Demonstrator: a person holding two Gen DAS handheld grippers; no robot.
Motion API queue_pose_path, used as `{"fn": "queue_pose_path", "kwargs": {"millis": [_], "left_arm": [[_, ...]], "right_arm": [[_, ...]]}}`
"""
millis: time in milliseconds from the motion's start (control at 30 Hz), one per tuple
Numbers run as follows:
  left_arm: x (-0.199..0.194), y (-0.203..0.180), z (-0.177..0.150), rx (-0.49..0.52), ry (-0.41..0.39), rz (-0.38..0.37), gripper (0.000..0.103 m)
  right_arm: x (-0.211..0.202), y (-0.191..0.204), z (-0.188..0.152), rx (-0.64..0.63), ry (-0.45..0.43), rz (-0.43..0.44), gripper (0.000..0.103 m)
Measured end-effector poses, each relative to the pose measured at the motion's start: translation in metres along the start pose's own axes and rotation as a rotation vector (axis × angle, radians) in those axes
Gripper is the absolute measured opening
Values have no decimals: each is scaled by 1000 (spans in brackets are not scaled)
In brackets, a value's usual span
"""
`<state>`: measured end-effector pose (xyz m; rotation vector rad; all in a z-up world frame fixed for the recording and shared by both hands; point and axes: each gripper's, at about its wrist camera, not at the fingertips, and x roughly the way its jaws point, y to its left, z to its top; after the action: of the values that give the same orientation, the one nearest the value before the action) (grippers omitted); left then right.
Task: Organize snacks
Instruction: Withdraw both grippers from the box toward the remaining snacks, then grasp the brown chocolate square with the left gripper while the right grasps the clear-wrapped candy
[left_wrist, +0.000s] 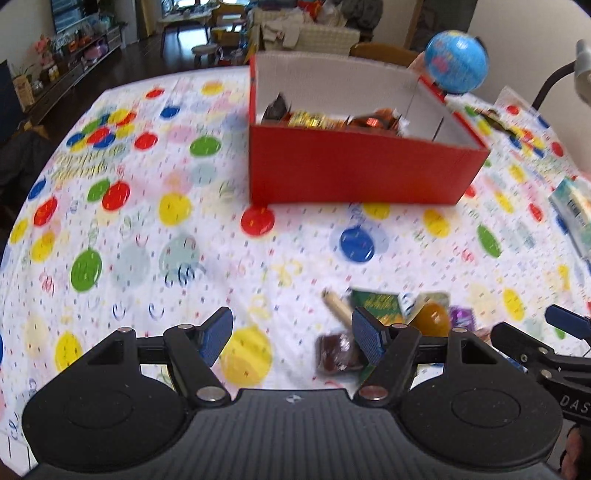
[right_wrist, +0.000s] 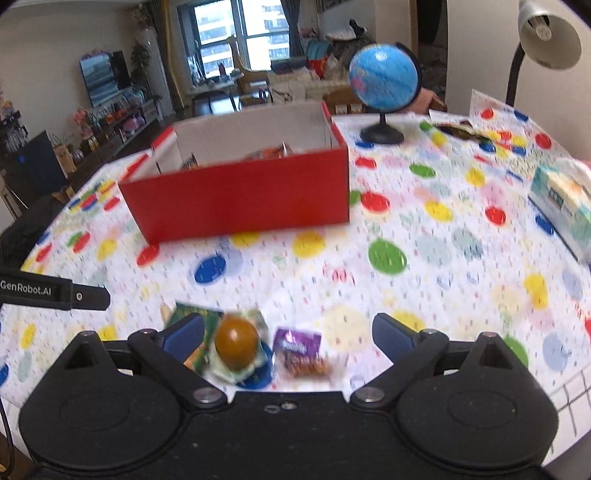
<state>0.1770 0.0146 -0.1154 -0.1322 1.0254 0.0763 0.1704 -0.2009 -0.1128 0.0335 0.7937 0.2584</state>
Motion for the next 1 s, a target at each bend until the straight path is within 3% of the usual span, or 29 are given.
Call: {"fn": "queue_pose_path", "kwargs": {"millis": [467, 1000], "left_arm": [[30, -9, -25, 33, 69, 42, 71], [47, -25, -18, 59, 110, -30, 71]], "right_arm": [[27, -8, -26, -5, 81, -17, 83], [49, -21, -21, -6, 111, -27, 70]]}}
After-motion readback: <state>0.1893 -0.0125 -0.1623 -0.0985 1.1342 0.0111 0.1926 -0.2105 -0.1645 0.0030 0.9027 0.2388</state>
